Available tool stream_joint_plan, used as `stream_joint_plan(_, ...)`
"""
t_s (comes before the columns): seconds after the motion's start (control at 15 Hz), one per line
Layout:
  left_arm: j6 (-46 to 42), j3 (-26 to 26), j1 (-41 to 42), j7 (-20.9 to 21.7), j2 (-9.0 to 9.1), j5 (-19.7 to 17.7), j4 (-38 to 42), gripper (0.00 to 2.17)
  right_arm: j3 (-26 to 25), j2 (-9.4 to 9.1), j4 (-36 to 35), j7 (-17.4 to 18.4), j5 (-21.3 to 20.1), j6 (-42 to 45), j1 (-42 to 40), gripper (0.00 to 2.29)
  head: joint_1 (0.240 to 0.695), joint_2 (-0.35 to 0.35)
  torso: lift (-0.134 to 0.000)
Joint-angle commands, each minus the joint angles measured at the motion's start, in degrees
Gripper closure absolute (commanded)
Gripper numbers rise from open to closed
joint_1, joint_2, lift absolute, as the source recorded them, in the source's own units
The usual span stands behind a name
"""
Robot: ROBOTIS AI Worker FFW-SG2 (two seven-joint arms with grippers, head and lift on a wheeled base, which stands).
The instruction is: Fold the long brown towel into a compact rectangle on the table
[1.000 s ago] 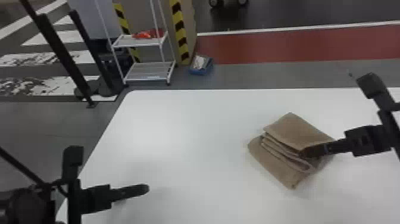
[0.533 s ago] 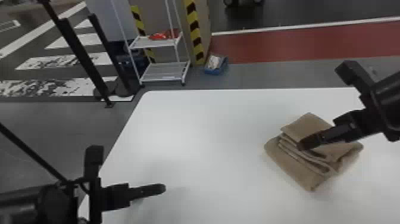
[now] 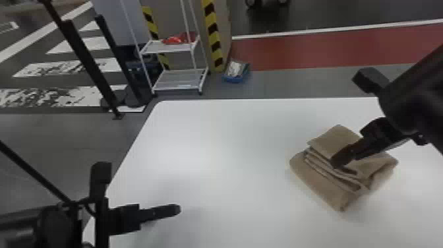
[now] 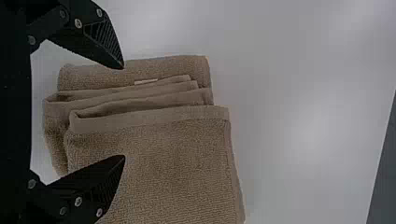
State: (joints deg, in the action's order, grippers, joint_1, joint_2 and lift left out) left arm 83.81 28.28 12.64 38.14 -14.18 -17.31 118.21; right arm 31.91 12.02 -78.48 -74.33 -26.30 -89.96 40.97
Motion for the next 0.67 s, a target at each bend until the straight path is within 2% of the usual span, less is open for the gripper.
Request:
stream_joint_plan(0.0, 0.00, -0.16, 0.01, 0.00, 0.12, 0.00, 0.09, 0.09, 1.13, -1.47, 2.19, 0.15, -0.95, -0.12, 0.43, 0.29, 0.695, 0.251, -0.123)
stream_joint_plan(0.27, 0.00, -0.16, 0.10, 0.09, 0.21, 0.00, 0.09, 0.09, 4.03, -3.67, 4.65, 0.59, -2.09, -0.12, 1.66, 0.34, 0.695, 0.265, -0.123)
stream_joint_plan(0.6, 0.00, 0.02, 0.28, 0.18, 0.21, 0.00, 0.18, 0.09, 8.61, -5.07, 7.20, 0.41, -4.64, -0.12, 3.33, 0.50, 0.695, 0.284, -0.123)
